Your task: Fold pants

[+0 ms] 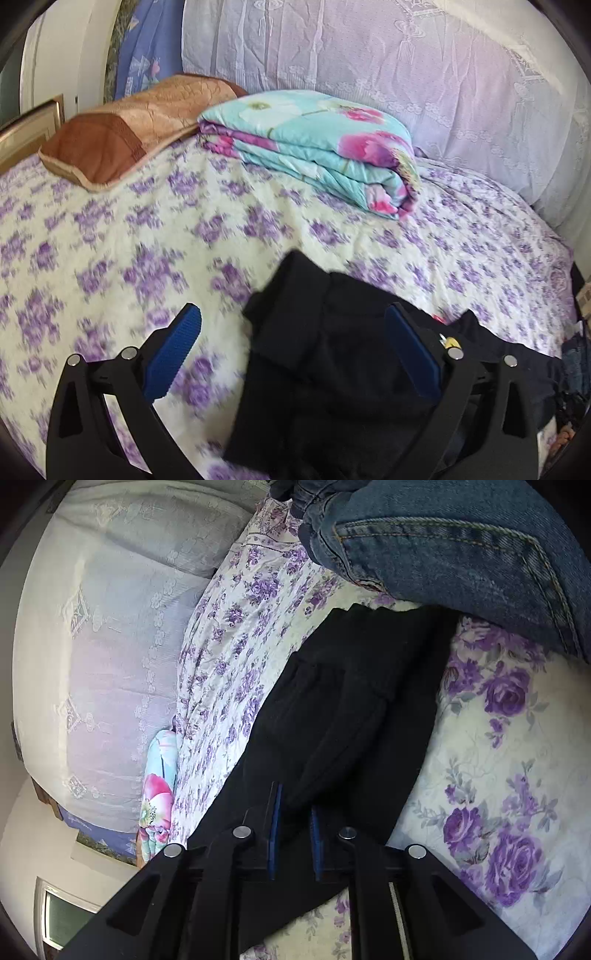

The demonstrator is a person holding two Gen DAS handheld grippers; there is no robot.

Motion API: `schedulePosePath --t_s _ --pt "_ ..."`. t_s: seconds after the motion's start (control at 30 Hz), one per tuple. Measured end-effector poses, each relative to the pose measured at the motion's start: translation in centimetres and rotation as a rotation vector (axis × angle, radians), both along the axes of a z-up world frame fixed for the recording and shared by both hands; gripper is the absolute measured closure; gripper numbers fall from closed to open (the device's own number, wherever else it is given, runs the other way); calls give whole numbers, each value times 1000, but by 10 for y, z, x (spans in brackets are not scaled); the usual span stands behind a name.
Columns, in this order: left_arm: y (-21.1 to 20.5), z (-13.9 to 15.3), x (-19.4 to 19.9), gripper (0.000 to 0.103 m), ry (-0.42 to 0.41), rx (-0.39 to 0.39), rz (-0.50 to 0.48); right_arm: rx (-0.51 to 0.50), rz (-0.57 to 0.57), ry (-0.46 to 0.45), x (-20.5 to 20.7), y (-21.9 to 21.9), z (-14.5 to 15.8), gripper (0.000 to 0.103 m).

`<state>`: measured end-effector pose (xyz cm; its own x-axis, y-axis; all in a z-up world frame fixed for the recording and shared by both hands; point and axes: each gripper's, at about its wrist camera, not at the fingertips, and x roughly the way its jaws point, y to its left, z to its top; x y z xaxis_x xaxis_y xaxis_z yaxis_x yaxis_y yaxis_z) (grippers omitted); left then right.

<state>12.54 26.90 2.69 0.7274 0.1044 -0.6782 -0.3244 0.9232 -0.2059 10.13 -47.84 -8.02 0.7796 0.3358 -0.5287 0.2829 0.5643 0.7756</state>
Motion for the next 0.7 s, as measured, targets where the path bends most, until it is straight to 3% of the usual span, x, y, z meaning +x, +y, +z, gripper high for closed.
schedulePosePath --t_s 0.2,0.23,0.27,0.33,0.7 --pt "1 -5 35 7 24 110 -73 9 4 6 2 -2 -2 91" --pt "-1 -8 40 23 23 111 -110 9 5 6 1 -2 -3 91" --pt "-3 -12 45 58 33 101 -153 7 5 6 1 -2 -2 91" --pt "-3 -19 50 85 58 90 -176 5 5 8 1 -2 -2 92" --pt "10 6 20 92 -67 -1 -202 -5 17 -15 -5 -6 19 98"
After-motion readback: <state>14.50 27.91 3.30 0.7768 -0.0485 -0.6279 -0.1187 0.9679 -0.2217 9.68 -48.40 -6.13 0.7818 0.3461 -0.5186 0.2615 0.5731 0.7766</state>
